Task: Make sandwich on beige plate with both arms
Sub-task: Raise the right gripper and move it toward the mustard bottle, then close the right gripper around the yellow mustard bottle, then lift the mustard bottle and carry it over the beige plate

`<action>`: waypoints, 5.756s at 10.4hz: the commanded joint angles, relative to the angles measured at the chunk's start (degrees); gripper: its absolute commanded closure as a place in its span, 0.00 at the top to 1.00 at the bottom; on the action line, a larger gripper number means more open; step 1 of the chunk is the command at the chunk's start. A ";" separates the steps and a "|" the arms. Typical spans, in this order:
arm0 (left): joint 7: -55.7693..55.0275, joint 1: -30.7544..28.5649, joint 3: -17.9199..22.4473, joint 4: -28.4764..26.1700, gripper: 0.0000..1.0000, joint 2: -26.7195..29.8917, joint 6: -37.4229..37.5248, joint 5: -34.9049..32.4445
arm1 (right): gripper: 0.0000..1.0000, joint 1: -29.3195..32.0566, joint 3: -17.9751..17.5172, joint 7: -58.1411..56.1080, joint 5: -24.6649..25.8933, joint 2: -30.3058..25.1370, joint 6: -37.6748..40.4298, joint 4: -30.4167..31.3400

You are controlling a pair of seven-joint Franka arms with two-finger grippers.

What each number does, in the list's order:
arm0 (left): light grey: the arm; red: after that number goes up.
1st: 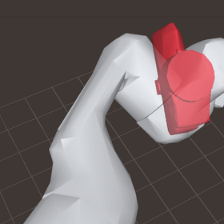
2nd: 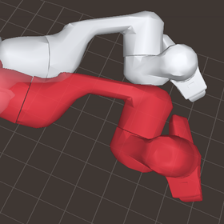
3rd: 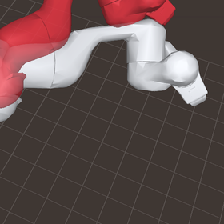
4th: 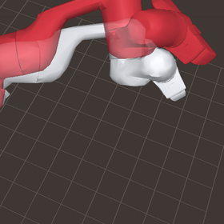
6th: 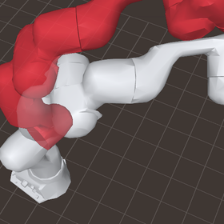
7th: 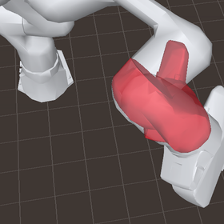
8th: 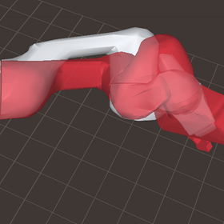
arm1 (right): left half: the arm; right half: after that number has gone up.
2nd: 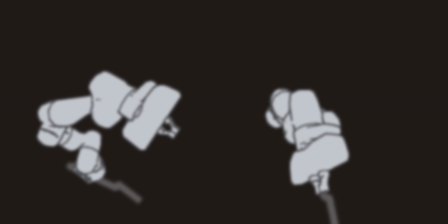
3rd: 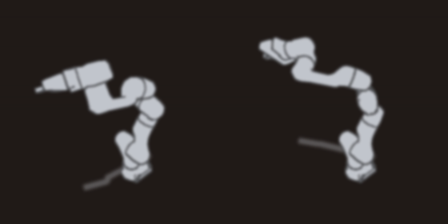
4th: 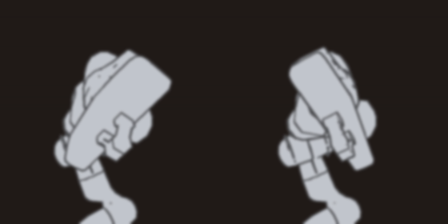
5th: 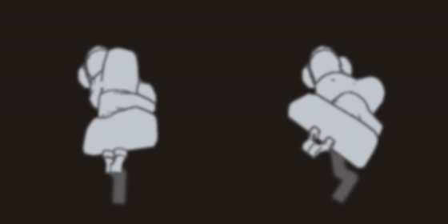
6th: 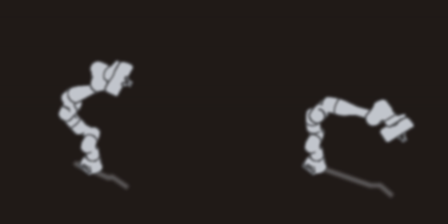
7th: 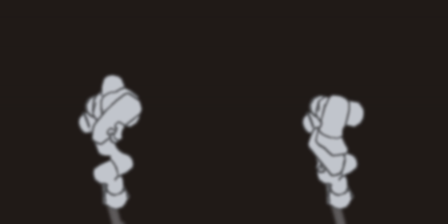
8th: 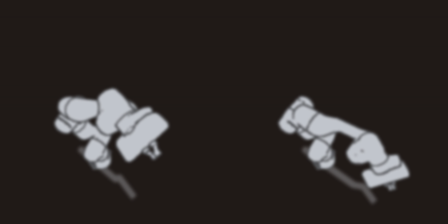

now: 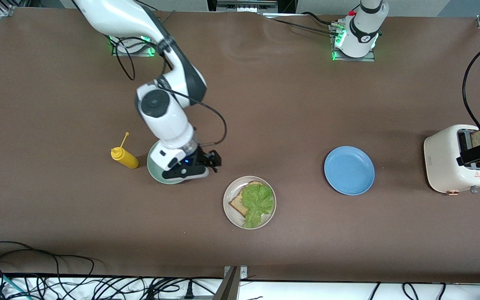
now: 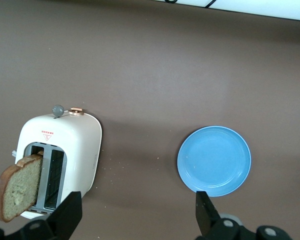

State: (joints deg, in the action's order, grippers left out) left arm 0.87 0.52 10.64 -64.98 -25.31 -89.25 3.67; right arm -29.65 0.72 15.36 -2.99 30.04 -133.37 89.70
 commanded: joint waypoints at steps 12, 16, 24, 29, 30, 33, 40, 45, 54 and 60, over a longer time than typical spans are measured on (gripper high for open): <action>1.24 -0.17 -0.19 -0.85 1.00 0.62 0.13 -0.16 | 1.00 35.87 -5.81 -89.93 -17.81 -7.56 24.12 7.16; 0.72 -0.08 -0.27 -0.85 1.00 0.71 0.22 -0.16 | 1.00 42.90 -5.29 -110.06 -25.11 -2.01 27.36 7.07; 1.24 -0.26 -0.27 -0.85 1.00 0.62 0.13 -0.16 | 1.00 44.06 0.52 -145.34 -44.45 11.00 35.99 5.83; 1.33 -0.26 -0.19 -0.85 1.00 0.62 0.04 -0.16 | 1.00 41.78 0.16 -146.84 -51.92 15.22 33.09 6.88; 1.33 -0.26 -0.19 -0.85 1.00 0.62 0.04 -0.16 | 1.00 41.17 0.16 -146.84 -53.42 15.31 32.30 7.59; 1.33 -0.35 -0.19 -0.85 1.00 0.62 0.04 -0.16 | 1.00 39.15 0.16 -146.84 -55.44 15.66 30.28 7.94; 1.33 -0.26 -0.19 -0.85 1.00 0.62 0.04 -0.16 | 0.00 37.65 0.08 -149.57 -55.45 14.97 26.76 7.42; 1.24 -0.17 -0.10 -0.85 1.00 0.62 0.04 -0.16 | 0.00 26.00 4.44 -128.79 -46.94 7.07 19.39 7.15; 1.24 -0.17 -0.10 -0.85 1.00 0.71 0.13 -0.16 | 0.00 -16.80 32.38 -73.77 -21.01 9.49 26.28 -9.07; 1.33 -0.26 -0.10 -0.85 1.00 0.71 0.13 -0.16 | 0.00 -31.08 48.67 -59.58 -20.91 30.67 39.59 -32.37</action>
State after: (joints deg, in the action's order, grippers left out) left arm 0.88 0.32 10.54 -65.03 -25.36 -89.25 3.67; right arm -60.08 45.76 -46.01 -24.77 54.21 -96.19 64.22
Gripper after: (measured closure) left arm 0.000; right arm 0.758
